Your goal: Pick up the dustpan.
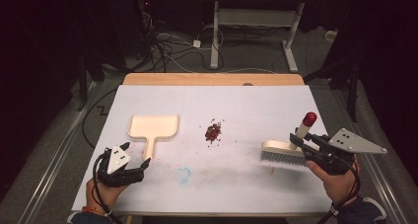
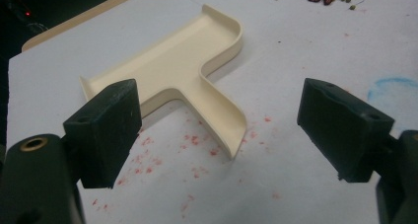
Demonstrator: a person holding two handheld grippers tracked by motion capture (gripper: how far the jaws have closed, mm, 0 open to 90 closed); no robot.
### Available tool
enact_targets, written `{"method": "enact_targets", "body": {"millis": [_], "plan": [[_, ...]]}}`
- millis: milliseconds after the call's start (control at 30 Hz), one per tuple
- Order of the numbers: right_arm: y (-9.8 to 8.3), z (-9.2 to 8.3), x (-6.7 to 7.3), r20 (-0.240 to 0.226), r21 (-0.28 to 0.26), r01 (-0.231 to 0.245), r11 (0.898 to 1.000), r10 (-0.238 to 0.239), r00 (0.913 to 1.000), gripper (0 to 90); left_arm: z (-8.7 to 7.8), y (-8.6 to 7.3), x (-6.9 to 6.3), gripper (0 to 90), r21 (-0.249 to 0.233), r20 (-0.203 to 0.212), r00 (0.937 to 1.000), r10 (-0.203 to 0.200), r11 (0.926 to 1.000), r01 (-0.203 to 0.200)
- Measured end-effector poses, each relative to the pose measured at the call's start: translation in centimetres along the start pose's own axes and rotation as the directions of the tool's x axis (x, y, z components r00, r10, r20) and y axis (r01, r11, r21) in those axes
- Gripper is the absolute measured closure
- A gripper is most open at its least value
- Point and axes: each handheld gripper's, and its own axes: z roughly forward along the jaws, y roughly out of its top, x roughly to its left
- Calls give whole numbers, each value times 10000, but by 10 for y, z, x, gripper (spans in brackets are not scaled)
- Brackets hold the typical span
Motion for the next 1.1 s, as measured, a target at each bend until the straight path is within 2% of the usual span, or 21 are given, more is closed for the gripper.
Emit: {"method": "enact_targets", "body": {"millis": [133,200,267,367,433,500,533,633,667,733,800,833,900,933,1000,1033,1067,1100], "plan": [[0,-2,-1,78,-44,22,10000,-22,10000,702,-2,0,0,170,16,-15,9998,-174,9998,174],[1,-2,0,113,-51,-8,10000,9,9999,702,-3,0,0,170,176,-40,9996,-263,9995,264],[4,0,2,181,-82,180,9998,-178,9997,702,-4,1,-1,170,380,-57,9994,-337,9987,339],[6,3,3,191,-142,202,9997,-199,9996,702,-6,1,-5,171,773,163,9987,-492,9959,478],[7,3,4,178,-143,172,9997,-169,9997,702,-5,1,-6,171,938,324,9963,-800,9926,766],[7,6,4,143,-112,215,9997,-214,9997,702,0,0,-4,172,1260,375,9899,-1368,9833,1311],[7,7,5,107,-72,207,9998,-206,9997,702,3,-1,-3,172,1259,554,9867,-1526,9814,1447],[8,11,4,62,-65,189,9998,-189,9998,702,21,0,0,172,1718,501,9831,-1760,9712,1651],[8,13,4,21,-116,218,9997,-218,9998,702,27,1,1,172,1840,498,9801,-1920,9663,1799],[9,14,4,-14,-141,232,9996,-232,9997,702,40,4,0,172,2199,340,9756,-2171,9538,2046],[8,16,4,-44,-94,254,9996,-254,9997,702,51,7,-3,191,2575,-121,9785,-2059,9449,2020],[7,16,5,-28,-47,234,9997,-234,9997,702,60,10,-2,223,2642,-174,9779,-2085,9423,2057],[7,17,4,-17,-6,191,9998,-191,9998,702,65,12,-2,243,2729,-312,9792,-2005,9407,2014],[7,17,4,-17,-6,191,9998,-191,9998,702,71,13,-1,243,2819,-350,9786,-2026,9375,2042],[6,17,4,16,11,157,9999,-157,9999,702,78,15,5,261,2711,-280,9716,-2350,9337,2337],[6,16,4,27,16,184,9998,-184,9998,702,82,16,7,338,2652,-177,9691,-2462,9333,2419],[6,16,4,27,16,184,9998,-184,9998,702,84,16,10,338,2565,6,9662,-2577,9339,2490],[6,16,4,63,56,179,9998,-179,9998,702,89,15,15,413,2353,-2,9594,-2822,9324,2743]]}}
